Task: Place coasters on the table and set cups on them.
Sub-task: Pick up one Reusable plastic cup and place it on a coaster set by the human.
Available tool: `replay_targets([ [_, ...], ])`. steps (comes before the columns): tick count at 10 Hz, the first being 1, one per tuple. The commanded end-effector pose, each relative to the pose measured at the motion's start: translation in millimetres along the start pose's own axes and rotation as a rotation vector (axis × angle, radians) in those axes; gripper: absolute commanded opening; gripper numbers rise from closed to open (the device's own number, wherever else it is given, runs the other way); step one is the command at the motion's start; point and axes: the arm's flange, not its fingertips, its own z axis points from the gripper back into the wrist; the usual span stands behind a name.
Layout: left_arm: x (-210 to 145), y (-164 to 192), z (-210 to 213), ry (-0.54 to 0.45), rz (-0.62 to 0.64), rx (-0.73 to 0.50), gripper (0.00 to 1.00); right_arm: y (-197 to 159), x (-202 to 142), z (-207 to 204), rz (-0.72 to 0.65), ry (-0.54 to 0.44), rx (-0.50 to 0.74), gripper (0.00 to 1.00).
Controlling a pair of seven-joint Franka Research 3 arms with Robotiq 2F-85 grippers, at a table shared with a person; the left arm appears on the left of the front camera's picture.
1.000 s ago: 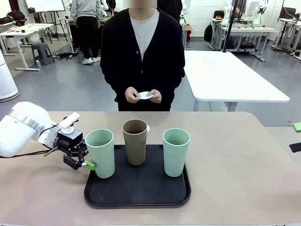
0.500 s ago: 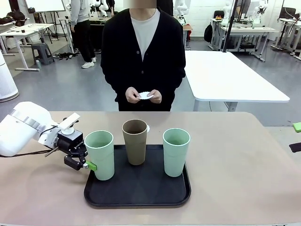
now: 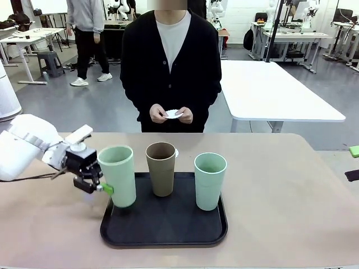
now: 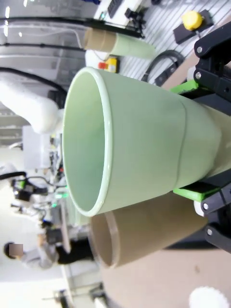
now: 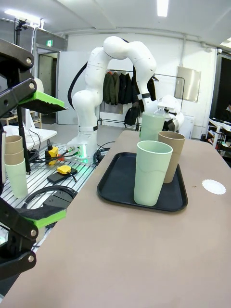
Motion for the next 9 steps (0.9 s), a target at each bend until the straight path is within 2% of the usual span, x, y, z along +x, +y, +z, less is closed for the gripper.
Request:
replay_targets([
  [1, 71.4, -16.1, 3.4, 0.009, -0.033, 0.091, 0.29, -0.6, 0.3, -0.3, 0.003, -0.004, 0.011, 1.0],
  [4, 137.6, -20.8, 4.5, 0.053, -0.057, 0.153, 0.29, -0.6, 0.3, -0.3, 0.003, -0.004, 0.011, 1.0],
  [7, 150.5, -29.2, 6.5, 0.029, -0.011, 0.186, 0.29, -0.6, 0.3, -0.3, 0.003, -0.004, 0.011, 1.0],
  [8, 156.2, -22.9, 11.8, 0.06, -0.068, 0.144, 0.29, -0.6, 0.3, -0.3, 0.003, -0.004, 0.011, 1.0],
  [9, 156.2, -22.9, 11.8, 0.06, -0.068, 0.144, 0.29, -0.6, 0.3, -0.3, 0.003, -0.004, 0.011, 1.0],
])
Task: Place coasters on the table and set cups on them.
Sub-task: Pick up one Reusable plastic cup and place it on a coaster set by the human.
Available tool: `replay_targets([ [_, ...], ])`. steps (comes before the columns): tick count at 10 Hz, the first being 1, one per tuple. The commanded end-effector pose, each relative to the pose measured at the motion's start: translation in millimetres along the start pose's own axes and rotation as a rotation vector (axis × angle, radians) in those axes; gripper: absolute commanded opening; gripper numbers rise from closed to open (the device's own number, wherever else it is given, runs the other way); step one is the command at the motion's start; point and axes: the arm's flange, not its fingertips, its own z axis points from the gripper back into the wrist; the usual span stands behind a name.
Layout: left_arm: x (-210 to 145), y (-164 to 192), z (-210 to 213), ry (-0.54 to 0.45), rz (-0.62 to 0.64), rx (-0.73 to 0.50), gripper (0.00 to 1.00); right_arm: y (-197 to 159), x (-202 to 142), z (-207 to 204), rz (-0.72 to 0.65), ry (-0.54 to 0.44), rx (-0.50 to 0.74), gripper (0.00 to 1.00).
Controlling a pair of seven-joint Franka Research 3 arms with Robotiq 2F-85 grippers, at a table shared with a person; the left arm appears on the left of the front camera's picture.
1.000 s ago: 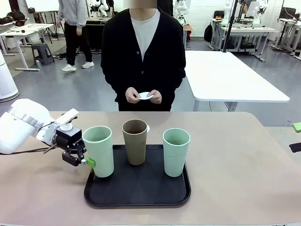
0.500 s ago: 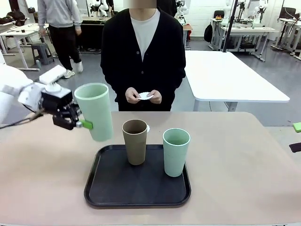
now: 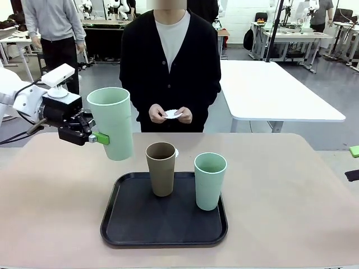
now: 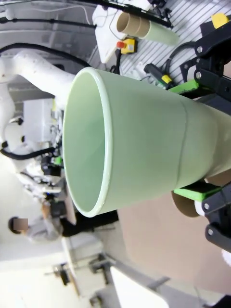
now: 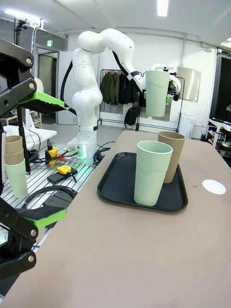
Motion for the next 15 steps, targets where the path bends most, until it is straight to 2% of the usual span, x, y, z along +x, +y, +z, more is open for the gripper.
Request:
replay_targets([
  [1, 2.6, 2.7, 0.3, -0.003, -0.02, -0.005, 0.29, -0.5, 0.2, -0.2, 0.003, -0.004, 0.011, 1.0],
  [2, 0.0, 0.0, 0.0, 0.0, 0.0, 0.0, 0.84, -0.5, 0.2, -0.2, 0.003, -0.004, 0.011, 1.0],
  [3, 7.9, 20.6, 13.7, 0.025, -0.05, 0.016, 0.84, -0.5, 0.2, -0.2, 0.003, -0.004, 0.011, 1.0],
  [4, 19.0, 51.6, 31.4, 0.05, -0.074, 0.095, 0.84, -0.5, 0.2, -0.2, 0.003, -0.004, 0.011, 1.0],
  [6, 26.5, 106.6, 51.5, 0.055, -0.066, 0.174, 0.84, -0.5, 0.2, -0.2, 0.003, -0.004, 0.011, 1.0],
  [8, 20.9, 152.9, 60.2, 0.019, -0.059, 0.238, 0.84, -0.5, 0.2, -0.2, 0.003, -0.004, 0.011, 1.0],
  [10, -1.8, 192.9, 55.8, 0.034, -0.073, 0.278, 0.84, -0.5, 0.2, -0.2, 0.003, -0.004, 0.011, 1.0],
  [12, -29.2, 213.3, 45.2, -0.003, -0.037, 0.286, 0.84, -0.5, 0.2, -0.2, 0.003, -0.004, 0.011, 1.0],
  [15, -59.3, 222.6, 22.6, -0.018, 0.04, 0.247, 0.84, -0.5, 0.2, -0.2, 0.003, -0.004, 0.011, 1.0],
])
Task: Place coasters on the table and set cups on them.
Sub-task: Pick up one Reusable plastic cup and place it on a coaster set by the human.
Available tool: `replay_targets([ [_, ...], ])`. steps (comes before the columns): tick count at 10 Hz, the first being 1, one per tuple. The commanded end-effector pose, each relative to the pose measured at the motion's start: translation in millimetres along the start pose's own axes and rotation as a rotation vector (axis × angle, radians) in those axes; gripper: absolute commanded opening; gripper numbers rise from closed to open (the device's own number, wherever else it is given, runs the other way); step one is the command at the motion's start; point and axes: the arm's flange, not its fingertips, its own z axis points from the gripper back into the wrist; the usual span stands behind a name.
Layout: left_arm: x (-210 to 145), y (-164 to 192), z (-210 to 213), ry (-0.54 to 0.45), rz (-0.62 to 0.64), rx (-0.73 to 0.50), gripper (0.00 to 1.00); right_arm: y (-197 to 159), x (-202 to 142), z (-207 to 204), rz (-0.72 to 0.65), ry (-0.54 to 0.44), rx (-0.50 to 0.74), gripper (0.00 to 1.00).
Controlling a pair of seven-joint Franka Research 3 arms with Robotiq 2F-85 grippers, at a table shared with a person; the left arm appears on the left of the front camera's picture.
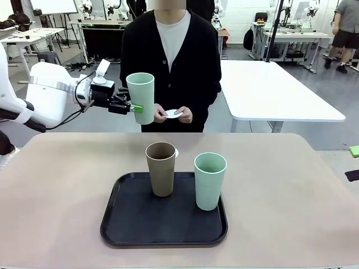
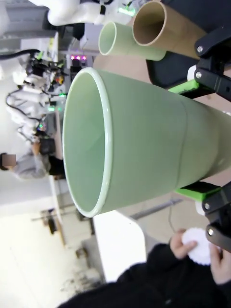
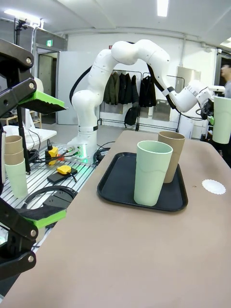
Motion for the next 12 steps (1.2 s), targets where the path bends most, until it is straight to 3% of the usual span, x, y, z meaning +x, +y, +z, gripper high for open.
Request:
replay_targets([
  [1, -2.0, 3.0, -9.5, -0.018, 0.05, -0.017, 0.84, -0.6, 0.3, -0.3, 0.003, -0.004, 0.012, 1.0],
  [4, -20.6, -0.9, -25.5, -0.02, 0.063, -0.052, 0.84, -0.6, 0.3, -0.3, 0.003, -0.004, 0.012, 1.0],
  [11, -25.1, -5.2, -20.7, -0.008, 0.053, -0.038, 0.84, -0.6, 0.3, -0.3, 0.003, -0.004, 0.012, 1.0],
  [12, -34.7, 8.8, -20.1, -0.038, 0.052, -0.034, 0.84, -0.6, 0.3, -0.3, 0.003, -0.004, 0.012, 1.0],
])
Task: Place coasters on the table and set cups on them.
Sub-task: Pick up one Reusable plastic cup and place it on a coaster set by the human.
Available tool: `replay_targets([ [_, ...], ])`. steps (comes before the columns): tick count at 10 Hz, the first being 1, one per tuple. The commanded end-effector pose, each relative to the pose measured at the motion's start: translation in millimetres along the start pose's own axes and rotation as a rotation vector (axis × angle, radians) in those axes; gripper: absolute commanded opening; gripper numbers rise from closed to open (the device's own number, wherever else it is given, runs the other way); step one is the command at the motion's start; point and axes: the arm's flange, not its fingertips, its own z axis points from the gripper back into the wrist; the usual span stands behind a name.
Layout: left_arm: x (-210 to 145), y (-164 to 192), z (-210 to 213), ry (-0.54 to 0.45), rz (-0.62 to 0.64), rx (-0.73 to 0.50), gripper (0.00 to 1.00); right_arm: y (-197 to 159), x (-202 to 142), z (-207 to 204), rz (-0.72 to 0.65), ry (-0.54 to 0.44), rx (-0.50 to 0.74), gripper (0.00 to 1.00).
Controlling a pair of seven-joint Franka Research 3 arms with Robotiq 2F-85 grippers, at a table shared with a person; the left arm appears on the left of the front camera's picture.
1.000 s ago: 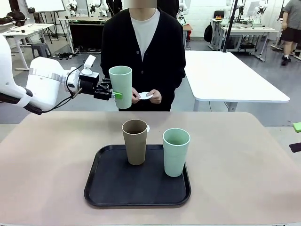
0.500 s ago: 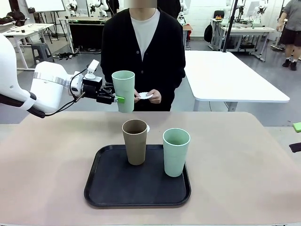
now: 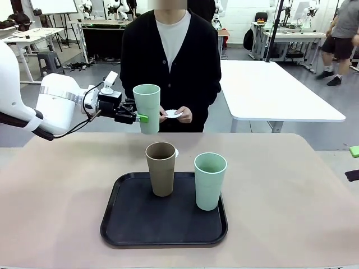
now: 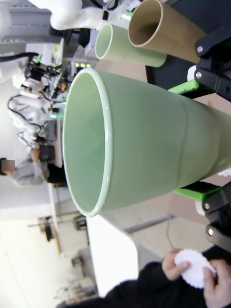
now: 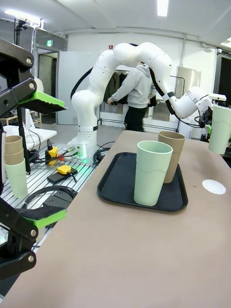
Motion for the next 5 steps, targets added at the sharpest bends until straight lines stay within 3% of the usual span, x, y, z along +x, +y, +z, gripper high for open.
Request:
replay_targets([
  [1, -15.4, 23.6, -4.0, -0.047, 0.011, -0.01, 0.84, -0.6, 0.3, -0.3, 0.003, -0.004, 0.011, 1.0],
  [5, -50.6, 51.4, -32.7, -0.029, 0.034, -0.033, 0.84, -0.6, 0.3, -0.3, 0.003, -0.004, 0.011, 1.0],
])
